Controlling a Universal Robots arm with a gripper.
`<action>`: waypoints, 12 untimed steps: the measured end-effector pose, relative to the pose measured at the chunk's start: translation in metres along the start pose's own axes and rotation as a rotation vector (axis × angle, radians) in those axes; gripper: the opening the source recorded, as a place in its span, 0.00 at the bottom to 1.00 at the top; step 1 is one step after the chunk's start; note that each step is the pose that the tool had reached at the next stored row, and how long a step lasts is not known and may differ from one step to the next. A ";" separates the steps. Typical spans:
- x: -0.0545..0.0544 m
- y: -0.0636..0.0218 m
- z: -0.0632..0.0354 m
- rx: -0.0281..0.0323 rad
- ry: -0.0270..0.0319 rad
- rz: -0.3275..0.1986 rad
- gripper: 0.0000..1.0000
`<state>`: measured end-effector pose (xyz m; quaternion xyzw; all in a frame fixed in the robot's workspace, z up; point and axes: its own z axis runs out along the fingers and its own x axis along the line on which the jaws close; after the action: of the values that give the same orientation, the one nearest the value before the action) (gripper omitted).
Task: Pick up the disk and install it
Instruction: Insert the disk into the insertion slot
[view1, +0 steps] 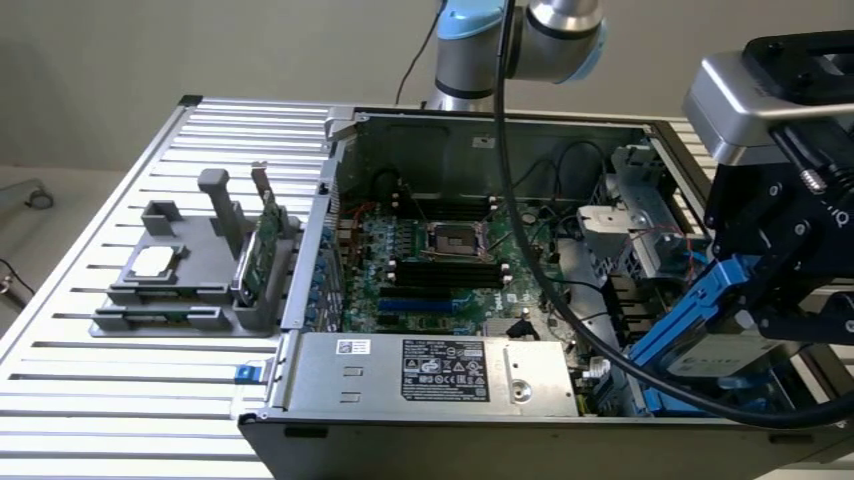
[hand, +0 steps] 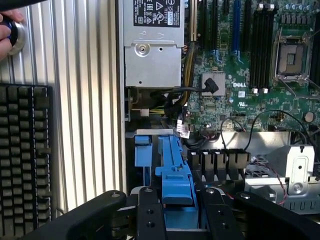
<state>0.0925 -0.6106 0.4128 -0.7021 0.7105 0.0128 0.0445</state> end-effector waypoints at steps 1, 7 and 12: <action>0.000 0.0000 0.0008 0.0002 0.0001 0.000 0.33; -0.001 0.0002 0.0053 0.0007 0.0001 0.000 0.33; -0.002 0.0004 0.0080 0.0009 0.0000 0.000 0.33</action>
<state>0.0925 -0.6078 0.4050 -0.7021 0.7105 0.0124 0.0449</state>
